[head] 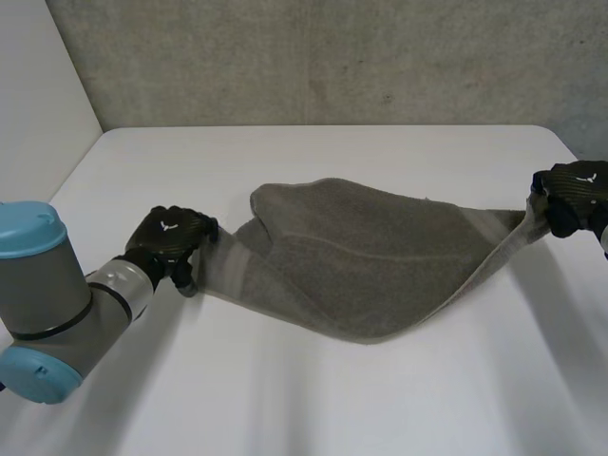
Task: Fold the towel.
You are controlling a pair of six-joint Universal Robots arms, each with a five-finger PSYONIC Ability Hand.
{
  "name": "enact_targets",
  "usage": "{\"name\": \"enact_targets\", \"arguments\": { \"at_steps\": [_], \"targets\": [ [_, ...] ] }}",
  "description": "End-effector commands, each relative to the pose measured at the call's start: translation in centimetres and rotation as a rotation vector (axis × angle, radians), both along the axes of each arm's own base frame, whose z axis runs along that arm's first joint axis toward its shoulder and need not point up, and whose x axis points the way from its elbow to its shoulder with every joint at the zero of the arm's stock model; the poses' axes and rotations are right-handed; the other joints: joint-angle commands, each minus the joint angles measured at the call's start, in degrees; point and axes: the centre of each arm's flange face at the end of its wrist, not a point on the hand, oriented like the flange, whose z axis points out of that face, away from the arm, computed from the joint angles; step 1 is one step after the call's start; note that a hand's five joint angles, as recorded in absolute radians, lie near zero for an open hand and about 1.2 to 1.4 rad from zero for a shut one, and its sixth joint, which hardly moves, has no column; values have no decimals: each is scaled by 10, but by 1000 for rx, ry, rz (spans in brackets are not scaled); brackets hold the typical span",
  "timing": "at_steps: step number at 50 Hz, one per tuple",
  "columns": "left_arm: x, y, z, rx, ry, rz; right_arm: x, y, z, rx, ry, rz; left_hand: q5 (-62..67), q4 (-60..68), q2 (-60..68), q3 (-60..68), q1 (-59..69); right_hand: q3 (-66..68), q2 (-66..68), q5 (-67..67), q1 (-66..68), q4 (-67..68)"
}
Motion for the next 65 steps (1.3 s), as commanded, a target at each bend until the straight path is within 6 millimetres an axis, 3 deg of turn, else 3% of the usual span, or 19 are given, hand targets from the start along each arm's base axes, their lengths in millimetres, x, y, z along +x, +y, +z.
{"name": "enact_targets", "arguments": {
  "at_steps": [1,8,16,32,65],
  "targets": [
    [-1,-1,-12,47,-9,-9,3,2,-2,6,-2,16,-146,-46,-46,-47,-46,26,51,31,36,27],
    [-5,-14,-21,49,-10,-12,5,3,-4,12,0,23,-225,-125,-125,-126,-125,26,51,31,36,27],
    [-12,-34,-28,38,-46,-27,6,4,-6,20,0,28,-225,-125,-126,-126,-125,26,51,31,36,27],
    [-23,-51,-47,61,-100,-51,6,5,-11,35,0,30,-204,-104,-104,-104,-104,26,51,31,36,27],
    [-37,-68,-44,24,-81,-67,6,4,-20,60,-2,31,-118,-18,-18,-19,-18,26,51,31,36,27]
  ]
}}
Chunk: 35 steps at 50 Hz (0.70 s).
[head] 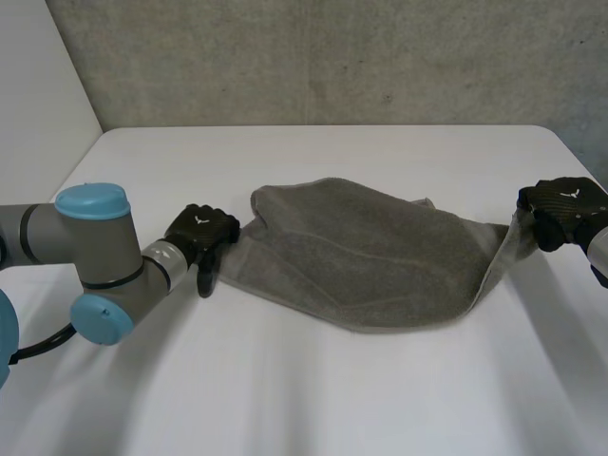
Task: Fold the towel.
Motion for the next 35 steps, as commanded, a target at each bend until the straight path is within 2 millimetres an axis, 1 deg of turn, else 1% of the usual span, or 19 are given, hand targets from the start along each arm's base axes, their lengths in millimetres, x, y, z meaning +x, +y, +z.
{"name": "enact_targets", "arguments": {
  "at_steps": [1,7,16,22,23,24,26,27,29,30,32,35],
  "targets": [
    [-2,-5,2,-6,5,0,0,0,-2,6,1,0,-55,-38,-35,-38,-30,26,51,31,36,27],
    [-8,-6,5,-9,8,-12,0,0,-6,16,0,0,-54,-36,-34,-36,-28,26,51,31,36,27],
    [-10,-8,8,-11,10,-15,1,0,-9,24,1,2,-47,-29,-27,-29,-21,26,51,31,36,27],
    [-13,-9,6,-7,9,-21,0,0,-9,25,1,2,8,26,28,26,34,26,51,31,36,27],
    [-13,-10,6,-4,8,-21,0,0,-10,27,1,2,45,63,65,63,71,26,51,31,36,27],
    [-13,-10,6,-4,8,-21,0,0,-10,27,1,2,45,63,65,63,71,26,51,31,36,27],
    [-13,-11,6,-2,8,-21,0,-1,-9,25,1,2,138,155,157,155,163,26,51,31,36,27],
    [-13,-11,6,-2,8,-21,0,-1,-9,25,1,2,138,156,158,156,164,26,51,31,36,27],
    [-13,-11,6,-1,6,-18,0,-1,-9,25,1,2,275,293,295,293,301,26,51,31,36,27],
    [-13,-11,6,-1,6,-18,0,-1,-9,25,1,2,276,294,296,294,302,26,51,31,36,27],
    [-13,-11,12,-11,10,-15,0,-1,-9,24,1,1,386,404,406,404,412,26,51,31,36,27],
    [-13,-11,16,-15,12,-16,0,-1,-8,21,2,1,387,404,407,405,413,26,51,31,36,27]
  ]
}}
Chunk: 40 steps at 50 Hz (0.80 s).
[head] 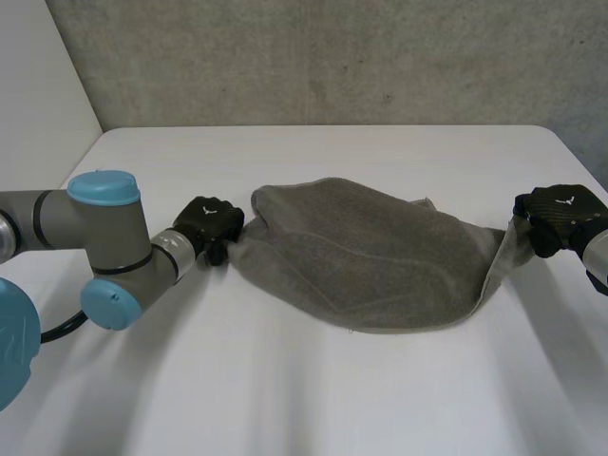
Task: Fold the towel.
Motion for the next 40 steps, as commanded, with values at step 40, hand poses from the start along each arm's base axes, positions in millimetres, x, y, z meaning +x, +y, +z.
{"name": "enact_targets", "arguments": {
  "at_steps": [40],
  "targets": [
    [76,65,234,-209,355,195,23,62,211,-177,-151,109,-83,-2,5,-5,25,26,51,31,36,27]
  ]
}}
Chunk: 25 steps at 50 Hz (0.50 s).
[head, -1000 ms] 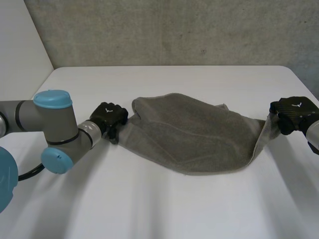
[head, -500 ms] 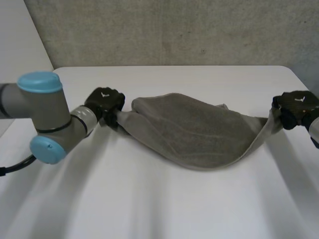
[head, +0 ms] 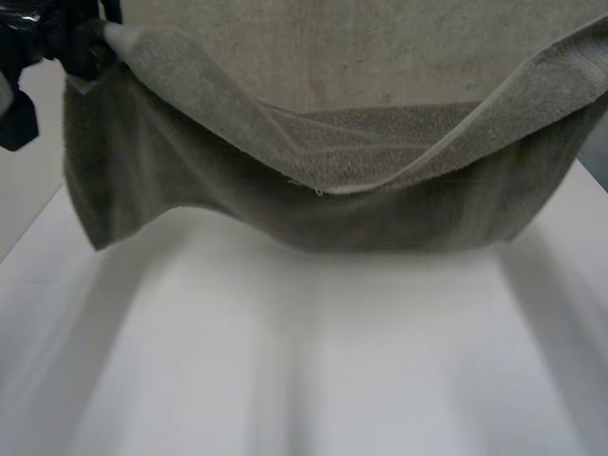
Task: Fold the towel.
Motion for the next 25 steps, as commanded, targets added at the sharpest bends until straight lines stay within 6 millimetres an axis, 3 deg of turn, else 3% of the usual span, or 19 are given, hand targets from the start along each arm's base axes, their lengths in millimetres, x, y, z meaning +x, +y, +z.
{"name": "enact_targets", "arguments": {
  "at_steps": [1,2,3,4,6,7,9,11,15,17,18,20,21,22,23,25],
  "targets": [
    [-1,-19,-64,241,-78,8,24,-17,-57,263,119,134,-149,-72,-47,-84,-14,26,51,31,36,27],
    [-1,-19,-64,242,-78,8,24,-17,-57,264,119,134,-149,-72,-47,-84,-14,26,51,31,36,27],
    [-4,-23,-83,300,-113,4,33,-20,-75,318,164,158,-149,-72,-47,-84,-14,26,51,31,36,27],
    [-4,-23,-84,301,-113,4,33,-20,-75,318,164,158,-149,-72,-47,-84,-14,26,51,31,36,27],
    [-9,-32,-124,411,-200,-11,43,-31,-106,387,274,145,-149,-72,-47,-84,-14,26,51,31,36,27],
    [-9,-32,-124,412,-201,-11,43,-31,-107,387,275,145,-149,-72,-47,-84,-14,26,51,31,36,27],
    [-16,-39,-156,485,-293,-32,47,-44,-133,426,382,98,-149,-72,-47,-84,-14,26,51,31,36,27],
    [-22,-42,-163,495,-325,-50,51,-51,-144,435,425,83,-149,-72,-47,-84,-14,26,51,31,36,27],
    [-32,-55,-160,457,-337,-56,66,-65,-152,402,462,69,-149,-72,-47,-84,-14,26,51,31,36,27],
    [-37,-71,-132,355,-299,-23,84,-82,-132,239,420,60,-149,-72,-47,-84,-14,26,51,31,36,27],
    [-37,-71,-132,354,-299,-23,84,-82,-132,238,419,60,-149,-72,-47,-84,-14,26,51,31,36,27],
    [-46,-81,-83,189,-214,-4,98,-97,-90,-29,309,31,-149,-72,-47,-84,-14,26,51,31,36,27],
    [-46,-81,-83,188,-214,-4,98,-97,-90,-31,309,31,-149,-72,-47,-84,-14,26,51,31,36,27],
    [-52,-85,-55,83,-149,-4,103,-101,-67,-166,231,19,-149,-72,-47,-84,-14,26,51,31,36,27],
    [-52,-85,-55,82,-148,-4,103,-101,-67,-167,230,19,-149,-72,-47,-84,-14,26,51,31,36,27],
    [-52,-87,-4,-79,6,1,98,-93,-11,-421,58,-25,-149,-72,-47,-84,-14,26,51,31,36,27]
  ]
}}
